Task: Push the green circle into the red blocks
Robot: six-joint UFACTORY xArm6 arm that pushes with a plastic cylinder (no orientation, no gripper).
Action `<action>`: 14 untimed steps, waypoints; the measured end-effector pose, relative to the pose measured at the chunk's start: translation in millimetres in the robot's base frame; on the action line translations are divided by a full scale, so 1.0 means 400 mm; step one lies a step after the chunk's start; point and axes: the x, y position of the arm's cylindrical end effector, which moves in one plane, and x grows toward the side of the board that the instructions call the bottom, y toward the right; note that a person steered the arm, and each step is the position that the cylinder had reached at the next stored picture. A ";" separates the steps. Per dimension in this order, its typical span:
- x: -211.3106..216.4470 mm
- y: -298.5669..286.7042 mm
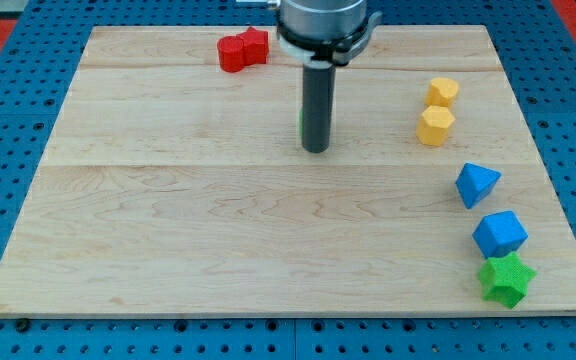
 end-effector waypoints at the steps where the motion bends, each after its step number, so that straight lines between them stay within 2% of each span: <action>1: -0.033 -0.010; 2: -0.060 0.042; 4: -0.128 0.006; 5: -0.213 0.053; 6: -0.225 -0.078; 8: -0.148 -0.146; 9: -0.133 -0.246; 11: -0.165 -0.291; 12: -0.185 -0.357; 14: -0.276 -0.321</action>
